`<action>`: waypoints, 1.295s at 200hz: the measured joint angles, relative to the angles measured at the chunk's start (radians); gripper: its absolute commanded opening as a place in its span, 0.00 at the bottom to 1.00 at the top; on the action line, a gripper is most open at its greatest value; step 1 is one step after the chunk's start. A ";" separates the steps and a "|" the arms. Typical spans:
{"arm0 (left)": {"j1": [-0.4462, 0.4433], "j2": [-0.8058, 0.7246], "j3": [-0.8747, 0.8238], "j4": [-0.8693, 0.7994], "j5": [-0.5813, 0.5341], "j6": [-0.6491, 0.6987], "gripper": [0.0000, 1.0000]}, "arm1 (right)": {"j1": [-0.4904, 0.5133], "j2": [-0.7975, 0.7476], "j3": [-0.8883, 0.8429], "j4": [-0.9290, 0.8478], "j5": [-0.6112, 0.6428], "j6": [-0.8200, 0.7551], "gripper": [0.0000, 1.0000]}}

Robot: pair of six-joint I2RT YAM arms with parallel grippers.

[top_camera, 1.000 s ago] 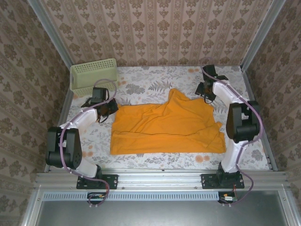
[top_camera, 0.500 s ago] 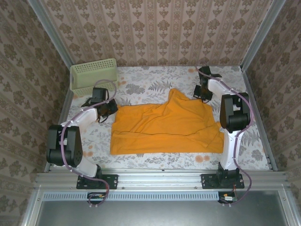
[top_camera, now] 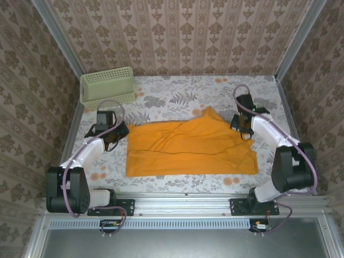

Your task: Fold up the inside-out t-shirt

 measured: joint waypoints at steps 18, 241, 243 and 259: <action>0.000 -0.031 -0.081 -0.029 -0.008 -0.011 0.00 | 0.021 -0.089 -0.191 -0.003 -0.019 0.050 0.09; 0.034 0.027 -0.132 -0.065 -0.010 -0.024 0.02 | 0.093 0.340 0.144 0.009 -0.108 0.056 0.55; 0.034 0.028 -0.132 -0.065 -0.010 -0.024 0.02 | 0.097 0.342 0.149 0.009 -0.109 0.056 0.55; 0.032 0.039 -0.127 -0.065 -0.009 -0.024 0.02 | 0.139 0.357 0.193 0.008 -0.109 0.052 0.56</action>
